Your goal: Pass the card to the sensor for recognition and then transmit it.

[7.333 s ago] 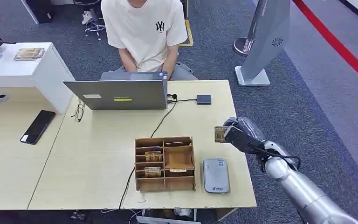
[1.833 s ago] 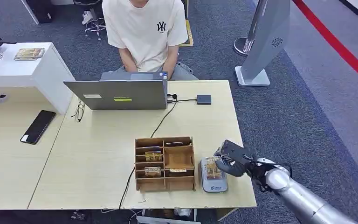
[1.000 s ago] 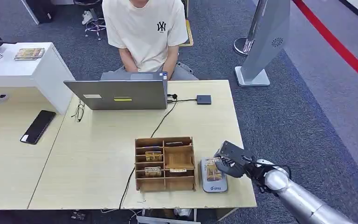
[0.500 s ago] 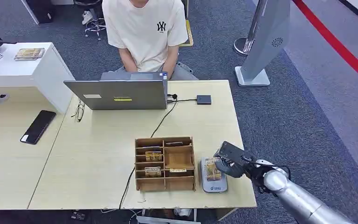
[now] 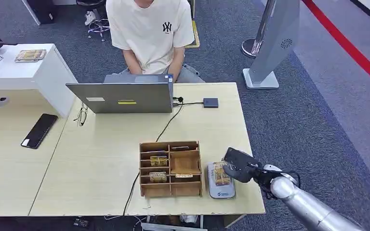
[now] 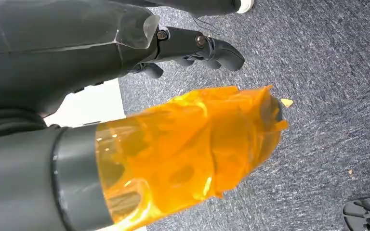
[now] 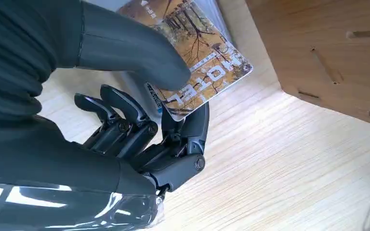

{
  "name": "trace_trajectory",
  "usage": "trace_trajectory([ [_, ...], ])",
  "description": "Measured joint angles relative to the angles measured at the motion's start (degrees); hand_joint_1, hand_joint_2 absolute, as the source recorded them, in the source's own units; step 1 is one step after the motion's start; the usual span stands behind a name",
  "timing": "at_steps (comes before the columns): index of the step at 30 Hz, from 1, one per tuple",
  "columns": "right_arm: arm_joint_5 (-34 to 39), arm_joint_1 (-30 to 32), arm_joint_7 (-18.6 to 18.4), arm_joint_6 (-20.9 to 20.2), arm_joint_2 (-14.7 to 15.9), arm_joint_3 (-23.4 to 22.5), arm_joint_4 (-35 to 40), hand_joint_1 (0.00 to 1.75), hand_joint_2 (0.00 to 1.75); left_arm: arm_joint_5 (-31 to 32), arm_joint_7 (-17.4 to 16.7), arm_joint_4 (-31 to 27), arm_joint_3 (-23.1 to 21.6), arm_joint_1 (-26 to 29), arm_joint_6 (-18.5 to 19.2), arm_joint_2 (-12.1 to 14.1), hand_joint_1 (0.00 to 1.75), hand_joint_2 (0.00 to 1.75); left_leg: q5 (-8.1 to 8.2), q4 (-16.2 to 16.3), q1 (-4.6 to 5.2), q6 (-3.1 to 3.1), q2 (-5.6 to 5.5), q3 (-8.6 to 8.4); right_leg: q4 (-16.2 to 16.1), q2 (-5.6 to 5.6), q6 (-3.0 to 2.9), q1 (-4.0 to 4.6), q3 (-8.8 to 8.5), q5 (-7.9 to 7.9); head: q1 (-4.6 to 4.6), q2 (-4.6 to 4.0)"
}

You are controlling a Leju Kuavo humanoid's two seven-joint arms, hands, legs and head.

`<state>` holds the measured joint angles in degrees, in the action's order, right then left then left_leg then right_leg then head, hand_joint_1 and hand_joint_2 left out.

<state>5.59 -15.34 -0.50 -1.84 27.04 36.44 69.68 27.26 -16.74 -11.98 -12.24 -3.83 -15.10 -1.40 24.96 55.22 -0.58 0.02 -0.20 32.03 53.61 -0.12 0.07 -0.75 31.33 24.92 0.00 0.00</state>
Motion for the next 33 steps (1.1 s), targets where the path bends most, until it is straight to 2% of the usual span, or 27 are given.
trace_trajectory([
  [33, -2.69, -0.80, -0.17, 0.63, -0.57, 0.35, -1.18, 1.75, 1.75, 0.17, -0.15, 0.00, 0.00, -0.01, -0.07, 0.00, 0.00, 0.00, 0.00, 0.00, 0.00, 0.00, 0.00, 0.00, 0.00, 0.00, 0.00, 0.00, -0.01, 0.00, 0.02, 0.00],
])
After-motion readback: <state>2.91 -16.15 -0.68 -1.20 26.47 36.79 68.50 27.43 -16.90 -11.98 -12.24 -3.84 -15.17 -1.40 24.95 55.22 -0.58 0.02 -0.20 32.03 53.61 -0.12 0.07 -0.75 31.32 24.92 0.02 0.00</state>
